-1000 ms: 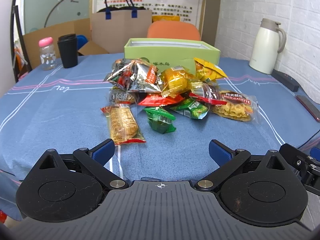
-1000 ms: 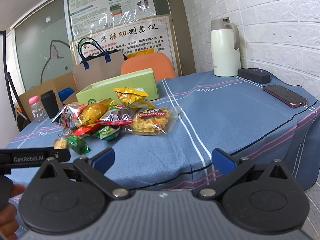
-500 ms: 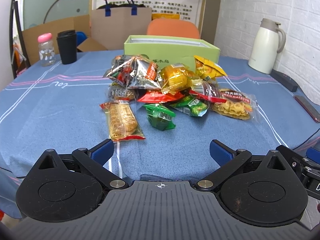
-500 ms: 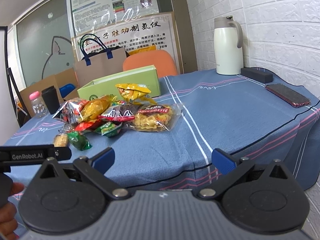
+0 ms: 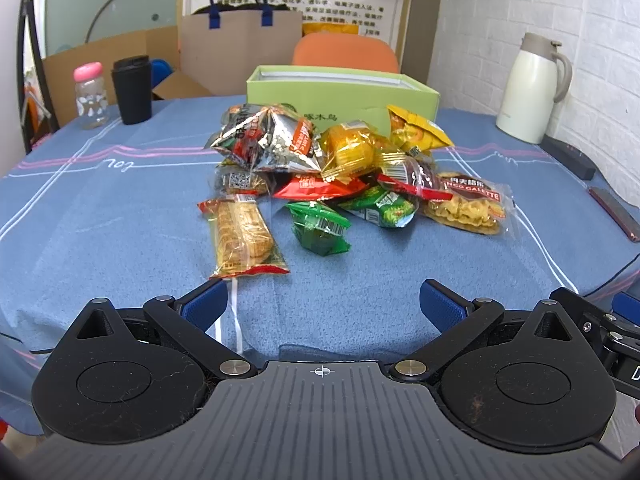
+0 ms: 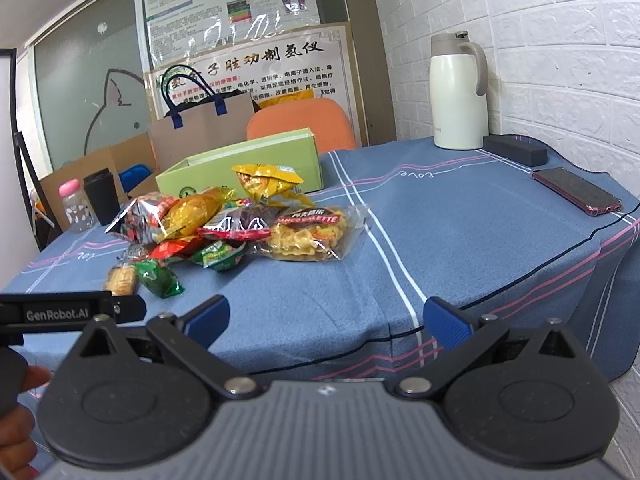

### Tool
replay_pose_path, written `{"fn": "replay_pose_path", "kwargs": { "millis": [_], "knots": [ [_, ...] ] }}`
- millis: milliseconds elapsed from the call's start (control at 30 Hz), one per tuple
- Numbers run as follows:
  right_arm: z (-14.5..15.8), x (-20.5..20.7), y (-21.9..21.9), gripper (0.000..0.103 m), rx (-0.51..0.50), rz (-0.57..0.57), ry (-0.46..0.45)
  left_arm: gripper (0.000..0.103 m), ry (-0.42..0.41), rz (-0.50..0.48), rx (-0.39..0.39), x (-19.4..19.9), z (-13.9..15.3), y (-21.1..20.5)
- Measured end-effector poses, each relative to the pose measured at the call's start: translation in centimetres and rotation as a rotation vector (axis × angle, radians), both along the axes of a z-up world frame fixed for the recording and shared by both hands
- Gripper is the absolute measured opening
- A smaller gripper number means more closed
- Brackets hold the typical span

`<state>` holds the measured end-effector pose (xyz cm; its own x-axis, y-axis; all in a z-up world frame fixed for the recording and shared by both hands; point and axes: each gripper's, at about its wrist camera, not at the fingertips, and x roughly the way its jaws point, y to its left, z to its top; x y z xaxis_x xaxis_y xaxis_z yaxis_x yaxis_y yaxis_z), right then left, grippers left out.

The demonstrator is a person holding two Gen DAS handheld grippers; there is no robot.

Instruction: Organize snacks

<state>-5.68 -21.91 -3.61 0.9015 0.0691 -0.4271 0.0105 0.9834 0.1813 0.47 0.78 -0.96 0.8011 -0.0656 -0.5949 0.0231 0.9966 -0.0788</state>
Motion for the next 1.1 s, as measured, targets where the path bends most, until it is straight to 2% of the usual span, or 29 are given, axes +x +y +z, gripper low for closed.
{"fn": "replay_pose_path", "kwargs": {
  "millis": [833,1100],
  "knots": [
    [-0.1,0.2,0.0,0.103,-0.02,-0.007,0.004,0.092,0.015,0.01,-0.003,0.4,0.0,0.2],
    [0.5,1.3,-0.1,0.103,-0.025,-0.043,0.009,0.092,0.011,0.011,0.003,2.2,1.0,0.9]
  ]
}}
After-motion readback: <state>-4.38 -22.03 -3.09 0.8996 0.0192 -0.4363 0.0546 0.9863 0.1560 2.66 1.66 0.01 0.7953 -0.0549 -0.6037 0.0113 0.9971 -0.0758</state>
